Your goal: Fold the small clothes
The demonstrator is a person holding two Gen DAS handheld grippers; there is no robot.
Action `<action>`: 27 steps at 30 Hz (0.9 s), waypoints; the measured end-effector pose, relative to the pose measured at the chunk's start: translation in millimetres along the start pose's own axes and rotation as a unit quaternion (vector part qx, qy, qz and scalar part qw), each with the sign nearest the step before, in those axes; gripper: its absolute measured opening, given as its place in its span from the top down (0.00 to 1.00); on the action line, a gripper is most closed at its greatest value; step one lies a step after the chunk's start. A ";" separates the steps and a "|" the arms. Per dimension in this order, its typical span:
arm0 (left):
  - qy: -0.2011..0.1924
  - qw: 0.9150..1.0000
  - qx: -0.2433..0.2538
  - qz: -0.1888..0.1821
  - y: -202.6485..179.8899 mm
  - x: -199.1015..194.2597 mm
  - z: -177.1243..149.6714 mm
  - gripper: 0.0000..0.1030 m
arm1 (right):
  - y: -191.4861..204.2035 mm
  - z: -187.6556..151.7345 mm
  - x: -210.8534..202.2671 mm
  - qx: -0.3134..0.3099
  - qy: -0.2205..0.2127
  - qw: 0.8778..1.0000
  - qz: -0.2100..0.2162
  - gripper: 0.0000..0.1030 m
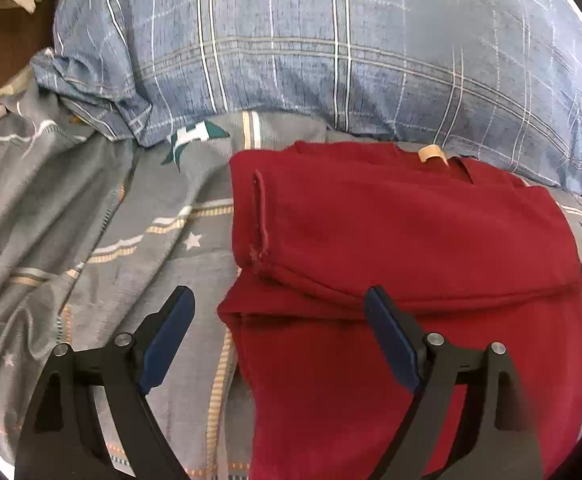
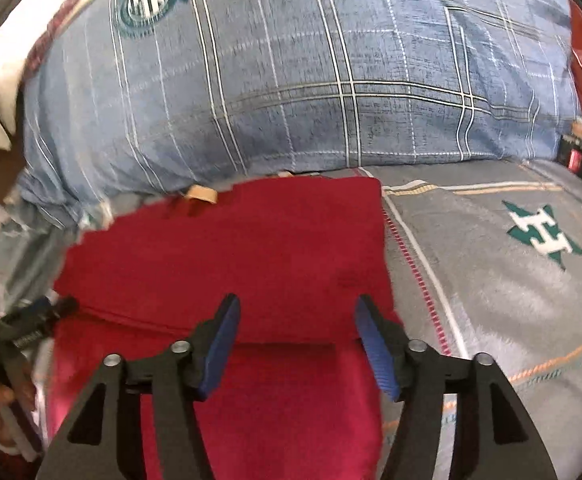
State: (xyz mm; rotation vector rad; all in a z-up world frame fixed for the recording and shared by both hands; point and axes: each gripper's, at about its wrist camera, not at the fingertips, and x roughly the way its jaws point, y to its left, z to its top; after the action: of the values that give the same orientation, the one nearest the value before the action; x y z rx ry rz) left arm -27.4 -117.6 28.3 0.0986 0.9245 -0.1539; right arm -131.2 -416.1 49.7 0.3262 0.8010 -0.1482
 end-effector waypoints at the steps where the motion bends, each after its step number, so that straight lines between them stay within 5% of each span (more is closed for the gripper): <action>1: -0.001 1.000 -0.001 -0.001 0.4 -0.8 0.7 0.15 | 1.5 -0.8 -0.4 0.002 -0.001 1.000 0.008 0.37; 9: 0.020 0.999 -0.030 -0.014 8.0 24.5 12.4 0.15 | 42.0 18.4 27.6 -0.054 0.003 0.998 0.021 0.37; 16: 0.031 0.999 -0.034 -0.012 3.2 47.4 22.3 0.15 | 27.5 57.8 96.8 -0.074 0.038 0.996 -0.036 0.38; 18: 0.031 0.999 -0.039 -0.015 3.0 48.6 22.3 0.15 | 17.6 64.5 106.1 -0.088 0.023 0.993 -0.081 0.40; 24: 0.026 0.999 -0.033 -0.011 1.8 42.5 18.9 0.15 | -2.2 63.7 91.7 -0.046 0.032 0.993 -0.107 0.39; 27: 0.022 0.999 -0.026 -0.008 1.8 36.1 15.0 0.15 | -12.4 49.7 60.1 -0.021 0.029 0.997 -0.070 0.38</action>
State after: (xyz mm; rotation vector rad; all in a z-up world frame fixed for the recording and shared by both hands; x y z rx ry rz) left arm 6.1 -121.3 8.5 0.0461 0.9721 -0.1424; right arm -59.2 -445.1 35.6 0.2357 0.8835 -0.2536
